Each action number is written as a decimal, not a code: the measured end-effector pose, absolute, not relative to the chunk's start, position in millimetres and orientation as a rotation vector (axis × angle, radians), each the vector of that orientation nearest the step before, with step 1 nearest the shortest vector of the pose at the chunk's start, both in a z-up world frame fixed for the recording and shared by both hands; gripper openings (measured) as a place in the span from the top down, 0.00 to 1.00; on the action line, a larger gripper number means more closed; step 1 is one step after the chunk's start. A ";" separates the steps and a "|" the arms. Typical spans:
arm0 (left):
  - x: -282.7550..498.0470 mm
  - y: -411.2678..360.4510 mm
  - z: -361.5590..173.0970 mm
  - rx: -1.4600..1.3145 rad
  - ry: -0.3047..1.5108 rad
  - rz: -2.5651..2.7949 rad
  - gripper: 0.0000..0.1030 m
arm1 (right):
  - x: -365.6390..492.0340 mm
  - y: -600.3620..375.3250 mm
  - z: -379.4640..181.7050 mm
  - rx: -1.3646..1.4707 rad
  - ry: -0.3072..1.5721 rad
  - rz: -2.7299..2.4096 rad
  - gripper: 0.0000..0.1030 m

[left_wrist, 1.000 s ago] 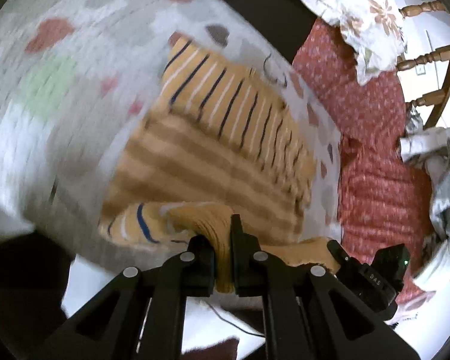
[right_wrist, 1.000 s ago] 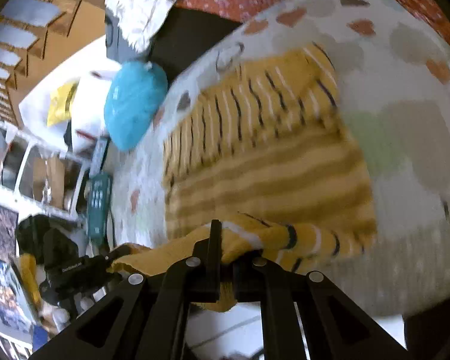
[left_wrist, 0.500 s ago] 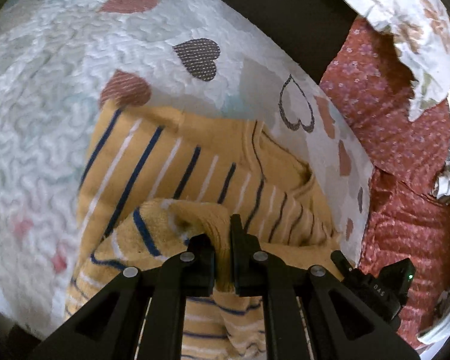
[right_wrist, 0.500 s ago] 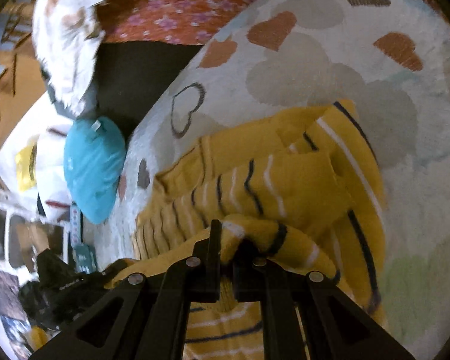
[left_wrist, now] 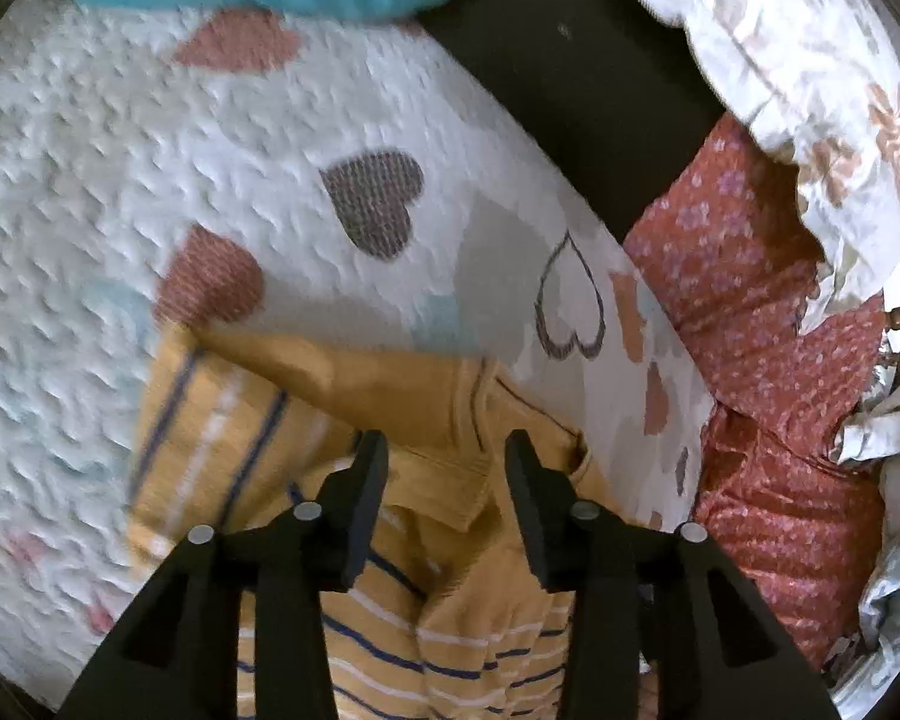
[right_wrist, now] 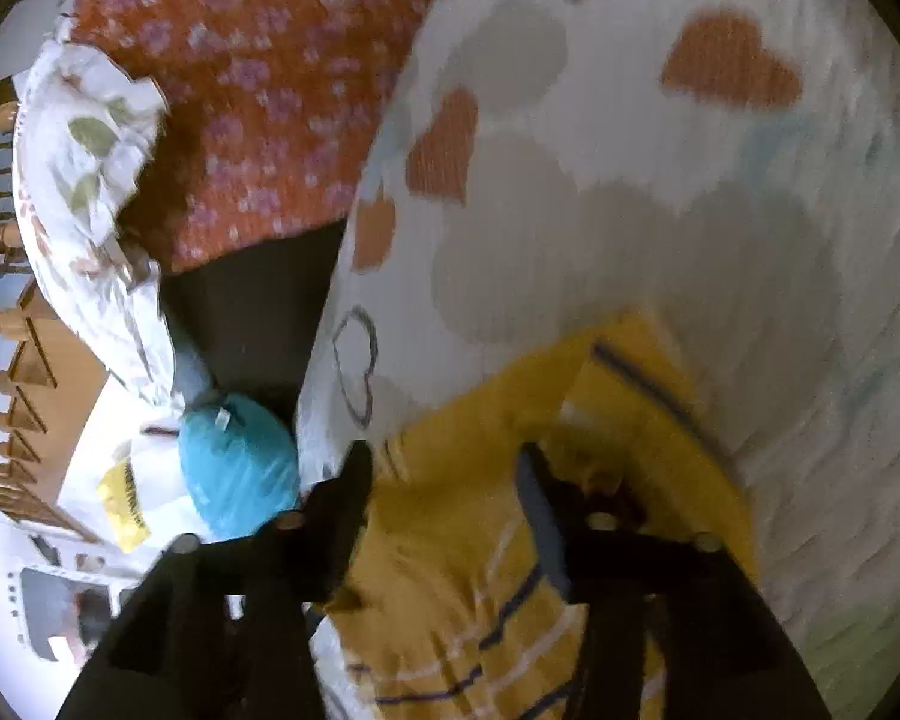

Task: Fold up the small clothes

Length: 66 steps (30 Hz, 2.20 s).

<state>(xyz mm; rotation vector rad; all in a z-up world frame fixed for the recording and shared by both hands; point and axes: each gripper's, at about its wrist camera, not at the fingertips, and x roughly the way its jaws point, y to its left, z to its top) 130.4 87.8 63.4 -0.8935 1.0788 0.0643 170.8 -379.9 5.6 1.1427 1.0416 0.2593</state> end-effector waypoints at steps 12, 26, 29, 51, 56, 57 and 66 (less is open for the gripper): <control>118.4 23.3 55.8 -0.102 1.131 0.101 0.56 | 150.4 -290.7 53.8 0.391 1.078 0.398 0.41; 151.6 57.7 15.6 -0.146 1.255 0.244 0.94 | 211.5 -287.7 22.3 0.058 1.123 0.093 0.98; 147.0 58.8 19.2 -0.116 1.241 0.246 0.93 | 218.2 -319.0 17.9 0.141 1.137 0.035 0.97; 97.5 70.9 24.8 -0.055 1.176 0.234 0.78 | 161.6 -250.0 31.0 -0.083 1.065 0.307 0.95; 102.8 85.1 9.3 -0.140 1.203 0.304 0.78 | 176.6 -269.5 34.9 -0.051 1.065 0.183 0.95; 102.8 86.7 8.6 -0.149 1.204 0.304 0.78 | 178.2 -271.5 34.2 -0.047 1.069 0.173 0.95; 90.2 112.4 14.9 -0.290 1.207 0.316 0.58 | 176.6 -314.4 40.9 0.128 1.082 0.145 0.54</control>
